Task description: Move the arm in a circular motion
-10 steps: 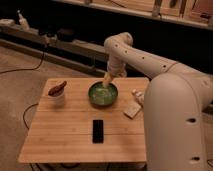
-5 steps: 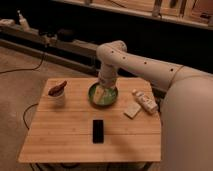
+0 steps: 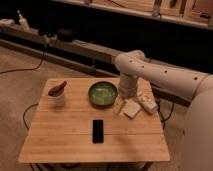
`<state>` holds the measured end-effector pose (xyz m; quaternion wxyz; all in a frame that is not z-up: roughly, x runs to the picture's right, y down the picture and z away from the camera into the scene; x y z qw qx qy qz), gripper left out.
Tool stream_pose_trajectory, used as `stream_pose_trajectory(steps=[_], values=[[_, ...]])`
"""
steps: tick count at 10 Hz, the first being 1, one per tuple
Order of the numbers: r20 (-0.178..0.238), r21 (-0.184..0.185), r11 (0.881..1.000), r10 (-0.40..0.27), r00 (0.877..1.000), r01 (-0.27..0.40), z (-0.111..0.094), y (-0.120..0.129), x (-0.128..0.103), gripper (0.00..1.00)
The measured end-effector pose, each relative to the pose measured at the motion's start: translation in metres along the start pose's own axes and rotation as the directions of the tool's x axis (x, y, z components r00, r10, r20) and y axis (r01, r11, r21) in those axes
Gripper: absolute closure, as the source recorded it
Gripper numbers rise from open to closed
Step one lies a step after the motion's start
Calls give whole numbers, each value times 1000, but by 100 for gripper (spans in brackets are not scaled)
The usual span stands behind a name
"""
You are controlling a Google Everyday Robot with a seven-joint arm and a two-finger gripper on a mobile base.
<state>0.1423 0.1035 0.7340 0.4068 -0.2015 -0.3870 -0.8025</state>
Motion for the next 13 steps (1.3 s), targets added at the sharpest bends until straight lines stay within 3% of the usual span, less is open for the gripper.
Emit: stream_pose_trajectory(steps=[2, 3, 4, 6, 7, 8, 10, 11, 13], values=[[-42, -19, 994, 106, 994, -106, -3, 30, -15, 20], [-78, -17, 985, 172, 982, -174, -6, 52, -21, 20], [-120, -7, 973, 227, 967, -230, -9, 73, -23, 20], [-200, 38, 937, 347, 916, -347, -11, 125, -29, 20], [-222, 55, 920, 389, 894, -387, -12, 149, -31, 20], [-244, 72, 913, 407, 880, -402, -15, 168, -23, 20], [-264, 77, 909, 414, 871, -409, -23, 194, -1, 20], [-262, 61, 915, 401, 878, -399, -25, 200, 17, 20], [-263, 4, 936, 340, 903, -352, -34, 193, 75, 20]])
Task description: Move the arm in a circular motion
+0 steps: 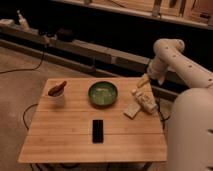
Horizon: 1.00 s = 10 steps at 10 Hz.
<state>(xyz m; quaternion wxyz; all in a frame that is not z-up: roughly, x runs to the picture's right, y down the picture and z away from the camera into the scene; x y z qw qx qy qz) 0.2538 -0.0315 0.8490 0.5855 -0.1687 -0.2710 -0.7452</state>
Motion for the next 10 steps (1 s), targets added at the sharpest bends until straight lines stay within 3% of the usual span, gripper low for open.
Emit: stream_pose_trajectory(steps=[2, 4, 6, 8, 10], values=[[-1, -35, 997, -67, 998, 67, 4, -34, 42, 20], [6, -39, 987, -156, 988, 156, 13, -86, 72, 20], [10, -32, 963, -269, 963, 269, 22, -143, 84, 20], [6, -10, 914, -405, 914, 405, 24, -202, 73, 20], [32, 37, 839, -543, 839, 542, 19, -243, 19, 20]])
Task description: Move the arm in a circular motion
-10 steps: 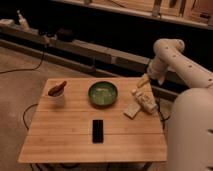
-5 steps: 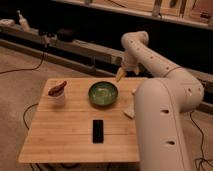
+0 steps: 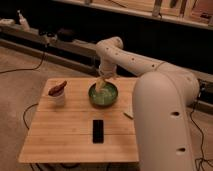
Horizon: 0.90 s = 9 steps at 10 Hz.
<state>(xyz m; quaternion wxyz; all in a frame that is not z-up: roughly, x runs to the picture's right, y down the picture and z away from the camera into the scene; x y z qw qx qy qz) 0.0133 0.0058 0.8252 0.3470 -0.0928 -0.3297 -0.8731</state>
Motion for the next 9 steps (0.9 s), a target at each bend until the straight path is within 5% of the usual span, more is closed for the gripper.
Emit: stream_pose_trajectory(steps=[2, 4, 7, 9], values=[[17, 46, 992, -121, 993, 120, -4, -50, -30, 20], [50, 69, 988, -141, 989, 137, -5, -64, -76, 20], [110, 50, 997, 49, 993, -55, -2, -30, -163, 20], [135, 27, 974, 218, 967, -223, 1, 0, -223, 20]])
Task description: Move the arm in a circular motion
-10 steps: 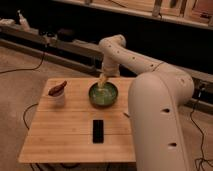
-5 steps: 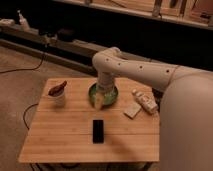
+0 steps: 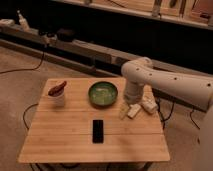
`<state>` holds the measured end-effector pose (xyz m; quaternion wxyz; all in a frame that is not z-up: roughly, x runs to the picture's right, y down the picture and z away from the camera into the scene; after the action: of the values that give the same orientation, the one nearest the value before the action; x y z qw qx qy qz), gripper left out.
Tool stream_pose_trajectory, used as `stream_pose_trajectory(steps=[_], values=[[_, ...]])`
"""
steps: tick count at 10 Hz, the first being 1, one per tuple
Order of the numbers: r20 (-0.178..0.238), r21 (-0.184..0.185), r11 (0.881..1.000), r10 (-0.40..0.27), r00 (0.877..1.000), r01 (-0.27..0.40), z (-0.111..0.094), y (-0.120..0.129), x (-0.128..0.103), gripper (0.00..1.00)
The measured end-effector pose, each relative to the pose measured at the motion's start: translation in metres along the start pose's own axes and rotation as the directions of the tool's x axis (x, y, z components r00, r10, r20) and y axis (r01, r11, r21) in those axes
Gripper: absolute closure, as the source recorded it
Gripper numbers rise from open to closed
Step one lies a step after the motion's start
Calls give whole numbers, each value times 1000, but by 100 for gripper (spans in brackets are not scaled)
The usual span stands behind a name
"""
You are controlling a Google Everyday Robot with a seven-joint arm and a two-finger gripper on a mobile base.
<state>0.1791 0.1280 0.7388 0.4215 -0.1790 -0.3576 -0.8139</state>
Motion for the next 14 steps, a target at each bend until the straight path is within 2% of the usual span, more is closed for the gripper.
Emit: stream_pose_trajectory(steps=[1, 2, 4, 6, 8, 9, 11, 13, 14], values=[[4, -9, 997, 83, 997, -83, 4, 24, -22, 20], [-5, -19, 989, 144, 990, -144, 4, 45, -34, 20], [-51, -33, 964, 263, 963, -265, -1, 100, -43, 20], [-111, -39, 945, 319, 941, -325, -15, 142, -22, 20], [-162, -50, 939, 330, 930, -342, -32, 170, 19, 20], [-173, -59, 941, 320, 932, -334, -36, 173, 40, 20], [-189, -89, 956, 260, 947, -280, -40, 161, 108, 20], [-182, -106, 974, 178, 967, -199, -35, 124, 163, 20], [-177, -113, 985, 111, 978, -132, -30, 94, 189, 20]])
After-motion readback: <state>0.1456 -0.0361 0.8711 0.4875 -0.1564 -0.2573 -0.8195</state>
